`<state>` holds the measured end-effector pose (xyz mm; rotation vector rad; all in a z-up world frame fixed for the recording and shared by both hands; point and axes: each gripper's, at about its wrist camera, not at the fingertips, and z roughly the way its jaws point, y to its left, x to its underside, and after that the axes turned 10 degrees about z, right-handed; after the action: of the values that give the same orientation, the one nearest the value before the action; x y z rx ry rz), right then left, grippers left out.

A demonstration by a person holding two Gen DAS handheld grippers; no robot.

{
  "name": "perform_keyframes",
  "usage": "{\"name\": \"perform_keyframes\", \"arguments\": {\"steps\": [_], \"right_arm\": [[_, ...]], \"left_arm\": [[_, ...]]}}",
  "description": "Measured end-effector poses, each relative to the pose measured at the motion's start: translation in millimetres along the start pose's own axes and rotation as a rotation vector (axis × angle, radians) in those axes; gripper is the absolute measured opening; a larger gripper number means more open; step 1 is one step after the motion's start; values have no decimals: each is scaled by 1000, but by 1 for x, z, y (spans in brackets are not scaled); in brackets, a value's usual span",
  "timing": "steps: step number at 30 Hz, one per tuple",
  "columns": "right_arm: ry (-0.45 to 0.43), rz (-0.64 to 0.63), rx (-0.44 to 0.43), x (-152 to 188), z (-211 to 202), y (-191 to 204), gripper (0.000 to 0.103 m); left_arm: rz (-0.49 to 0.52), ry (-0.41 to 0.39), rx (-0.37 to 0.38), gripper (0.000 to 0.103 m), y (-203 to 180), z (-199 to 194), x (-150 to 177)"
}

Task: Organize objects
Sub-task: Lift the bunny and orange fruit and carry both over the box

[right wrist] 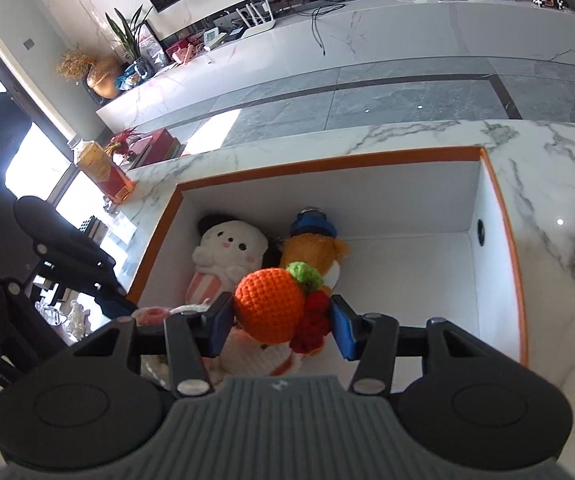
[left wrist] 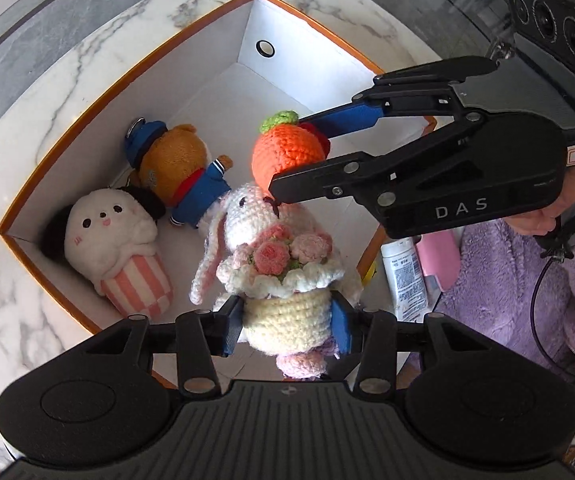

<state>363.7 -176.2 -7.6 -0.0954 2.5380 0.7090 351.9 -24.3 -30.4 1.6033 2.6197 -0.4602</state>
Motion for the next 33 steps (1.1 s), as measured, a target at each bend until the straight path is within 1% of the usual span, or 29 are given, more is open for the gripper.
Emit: {"name": "perform_keyframes", "arguments": {"steps": [3, 6, 9, 10, 14, 16, 17, 19, 21, 25, 27, 28, 29, 30, 31, 33], "right_arm": [[8, 18, -8, -1, 5, 2, 53], [4, 74, -30, -7, 8, -1, 53], [21, 69, -45, -9, 11, 3, 53], [30, 64, -46, -8, 13, 5, 53], [86, 59, -65, 0, 18, 8, 53], [107, 61, -73, 5, 18, 8, 53], [115, 63, -72, 8, 17, 8, 53], [132, 70, -76, 13, 16, 7, 53], [141, 81, -78, 14, 13, 7, 53], [73, 90, -62, 5, 4, 6, 53], [62, 118, -67, -1, 7, 4, 53], [61, 124, -66, -3, 10, 5, 53], [66, 123, -55, -2, 14, 6, 53], [78, 122, -43, -1, 19, 8, 53], [96, 122, -38, 2, 24, 9, 53], [135, 123, -35, 11, 32, 9, 53]], "left_arm": [[59, 36, -2, 53, -2, 4, -2], [102, 39, -1, 53, -4, 3, -1], [131, 53, 5, 54, -4, 4, 3], [129, 56, -6, 56, -3, 5, 4], [129, 77, -72, 58, -6, 6, 15], [122, 77, -103, 58, -6, 6, 23], [117, 75, -115, 60, -6, 4, 27], [105, 61, -158, 63, -6, 0, 35], [84, 27, -165, 63, -5, -5, 40], [-31, -77, -165, 61, -4, -10, 45], [-81, -120, -149, 55, -5, -4, 46], [-101, -132, -147, 50, -6, 0, 46], [-121, -141, -151, 48, -9, 7, 44], [-144, -144, -159, 47, -8, 12, 44], [-164, -146, -176, 43, -7, 16, 45], [-189, -165, -202, 42, -6, 21, 48]]}}
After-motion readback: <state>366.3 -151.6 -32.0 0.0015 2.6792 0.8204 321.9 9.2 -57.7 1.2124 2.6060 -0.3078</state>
